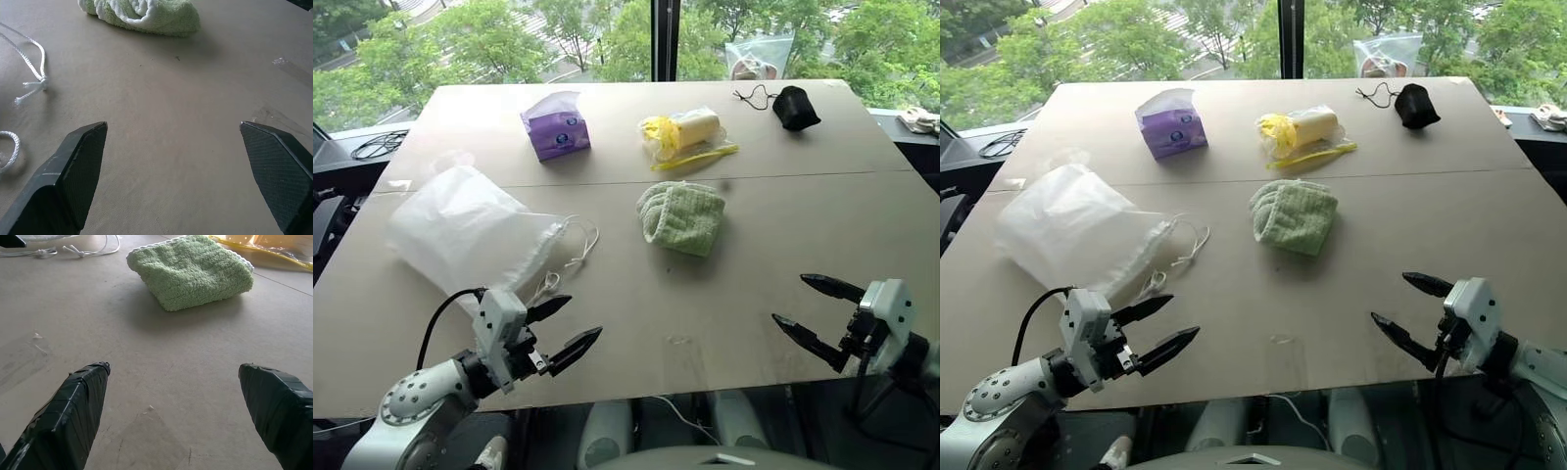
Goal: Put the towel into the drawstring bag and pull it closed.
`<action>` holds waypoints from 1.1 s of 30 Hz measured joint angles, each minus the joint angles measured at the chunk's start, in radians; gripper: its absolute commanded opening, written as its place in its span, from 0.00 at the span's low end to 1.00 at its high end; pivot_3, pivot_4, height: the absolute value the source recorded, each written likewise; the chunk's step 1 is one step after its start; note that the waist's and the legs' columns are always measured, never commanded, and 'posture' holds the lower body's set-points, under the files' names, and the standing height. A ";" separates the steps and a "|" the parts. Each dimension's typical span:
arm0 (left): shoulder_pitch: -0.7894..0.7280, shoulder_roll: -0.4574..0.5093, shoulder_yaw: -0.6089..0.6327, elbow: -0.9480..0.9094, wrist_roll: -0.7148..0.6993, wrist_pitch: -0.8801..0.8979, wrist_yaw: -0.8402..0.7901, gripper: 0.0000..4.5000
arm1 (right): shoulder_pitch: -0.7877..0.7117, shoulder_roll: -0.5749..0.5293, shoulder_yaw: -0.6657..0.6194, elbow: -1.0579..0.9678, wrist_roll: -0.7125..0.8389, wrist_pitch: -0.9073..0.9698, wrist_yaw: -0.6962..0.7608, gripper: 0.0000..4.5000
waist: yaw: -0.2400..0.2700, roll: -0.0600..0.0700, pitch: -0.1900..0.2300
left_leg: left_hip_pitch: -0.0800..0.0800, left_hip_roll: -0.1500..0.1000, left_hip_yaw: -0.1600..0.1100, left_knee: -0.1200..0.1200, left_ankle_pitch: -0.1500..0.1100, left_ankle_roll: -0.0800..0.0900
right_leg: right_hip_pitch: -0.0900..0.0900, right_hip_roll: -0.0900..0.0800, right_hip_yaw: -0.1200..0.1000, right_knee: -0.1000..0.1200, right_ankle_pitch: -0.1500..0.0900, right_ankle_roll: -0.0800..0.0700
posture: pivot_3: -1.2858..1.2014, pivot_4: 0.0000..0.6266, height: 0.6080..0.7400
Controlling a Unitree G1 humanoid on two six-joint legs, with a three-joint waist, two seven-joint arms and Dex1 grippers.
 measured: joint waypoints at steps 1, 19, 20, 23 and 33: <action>0.000 0.000 0.000 0.000 0.000 0.000 0.000 0.99 | 0.000 0.000 0.000 0.000 0.000 0.000 0.000 1.00 | 0.000 0.000 0.000 | 0.000 0.000 0.000 0.000 0.000 0.000 | 0.000 0.000 0.000 0.000 0.000 0.000 | 0.52 0.24 1.00; -0.141 -0.103 -0.085 -0.029 0.879 -0.067 0.664 0.99 | -0.162 -0.024 0.156 -0.028 0.030 -0.116 0.126 1.00 | 0.021 -0.003 -0.001 | 0.003 -0.001 0.000 -0.004 0.001 0.004 | 0.005 0.001 0.000 -0.006 0.000 0.000 | 0.52 0.24 1.00; -0.144 -0.109 -0.094 -0.009 0.893 -0.068 0.667 0.99 | -0.159 -0.024 0.160 -0.026 0.027 -0.119 0.125 1.00 | 0.020 -0.003 -0.001 | 0.004 -0.001 0.001 -0.005 0.001 0.004 | 0.005 0.001 0.000 -0.006 0.000 0.000 | 0.52 0.24 1.00; -0.143 -0.127 -0.122 0.026 0.899 -0.071 0.662 0.99 | -0.153 -0.023 0.166 -0.023 0.026 -0.120 0.123 1.00 | 0.019 -0.003 -0.001 | 0.004 0.000 0.001 -0.005 0.001 0.004 | 0.005 0.001 0.000 -0.006 0.000 0.000 | 0.52 0.24 1.00; -0.161 -0.143 -0.126 0.083 0.908 -0.081 0.639 0.99 | -0.131 -0.023 0.172 -0.038 0.026 -0.119 0.113 1.00 | 0.019 -0.003 -0.001 | 0.005 0.000 0.001 -0.005 0.001 0.004 | 0.005 0.000 0.000 -0.006 0.000 0.000 | 0.52 0.24 1.00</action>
